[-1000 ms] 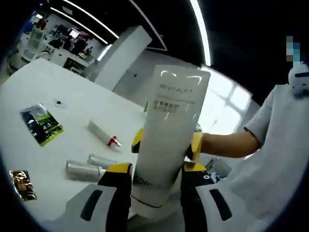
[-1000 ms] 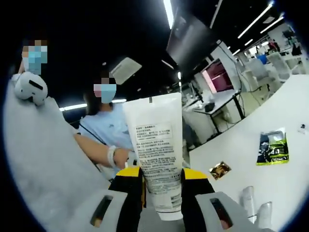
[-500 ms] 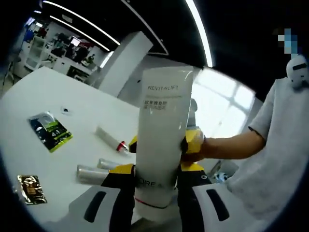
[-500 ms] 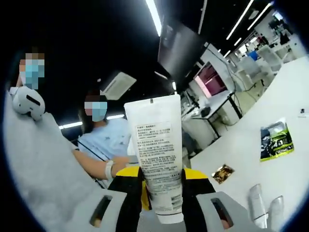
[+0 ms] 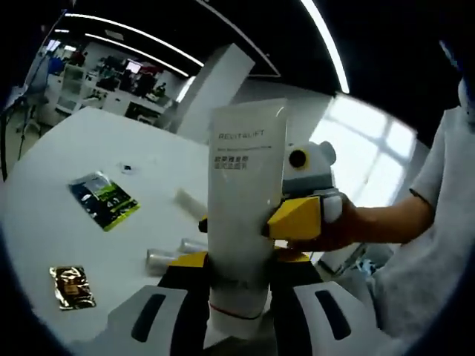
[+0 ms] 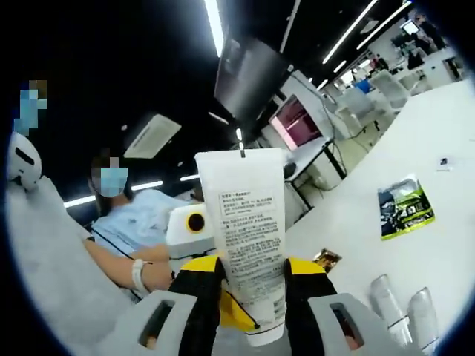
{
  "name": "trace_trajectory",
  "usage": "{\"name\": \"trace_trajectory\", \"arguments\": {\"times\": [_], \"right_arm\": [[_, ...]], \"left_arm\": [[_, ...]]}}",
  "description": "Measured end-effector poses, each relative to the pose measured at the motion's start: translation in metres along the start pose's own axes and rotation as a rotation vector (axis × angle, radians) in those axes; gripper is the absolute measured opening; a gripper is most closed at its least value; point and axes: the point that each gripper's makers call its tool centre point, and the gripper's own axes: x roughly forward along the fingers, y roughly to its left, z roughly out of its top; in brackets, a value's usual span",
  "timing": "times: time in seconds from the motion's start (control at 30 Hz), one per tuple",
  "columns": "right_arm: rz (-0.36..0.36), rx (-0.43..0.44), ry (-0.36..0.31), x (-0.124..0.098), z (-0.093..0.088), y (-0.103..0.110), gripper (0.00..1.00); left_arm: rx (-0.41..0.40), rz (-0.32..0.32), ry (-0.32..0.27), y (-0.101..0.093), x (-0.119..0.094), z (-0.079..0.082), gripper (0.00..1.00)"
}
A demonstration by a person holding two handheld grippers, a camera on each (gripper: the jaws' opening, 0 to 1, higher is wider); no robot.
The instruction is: Arrange the skincare products in the storage area until every visible bottle or jar stands upright without overlapping.
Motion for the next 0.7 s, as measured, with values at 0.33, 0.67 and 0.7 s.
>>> {"name": "trace_trajectory", "arguments": {"times": [0.33, 0.67, 0.7], "right_arm": [[-0.184, 0.133, -0.072, -0.002, 0.006, -0.017, 0.31], [-0.346, 0.12, -0.058, -0.01, -0.005, -0.031, 0.18], [-0.366, 0.119, -0.045, -0.012, -0.008, -0.034, 0.16]], "left_arm": [[0.077, 0.094, 0.053, 0.011, 0.004, -0.008, 0.25], [0.158, 0.162, 0.147, 0.018, 0.003, -0.024, 0.26], [0.18, 0.166, 0.165, 0.019, 0.003, -0.027, 0.27]]}}
